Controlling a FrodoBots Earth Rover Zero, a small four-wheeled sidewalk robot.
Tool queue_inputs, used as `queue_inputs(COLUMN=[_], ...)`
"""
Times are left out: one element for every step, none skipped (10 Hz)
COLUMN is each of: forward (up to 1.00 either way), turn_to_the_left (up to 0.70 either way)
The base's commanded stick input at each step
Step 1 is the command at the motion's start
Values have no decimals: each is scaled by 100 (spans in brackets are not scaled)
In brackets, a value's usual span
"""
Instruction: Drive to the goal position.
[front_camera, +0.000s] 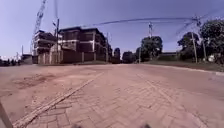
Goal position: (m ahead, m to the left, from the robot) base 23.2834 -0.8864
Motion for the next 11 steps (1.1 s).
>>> queue_inputs(forward=[30,30,30,30,30,30,30,30,30,30,30], turn_to_the_left=[0,0,0,0,0,0,0,0,0,0,0])
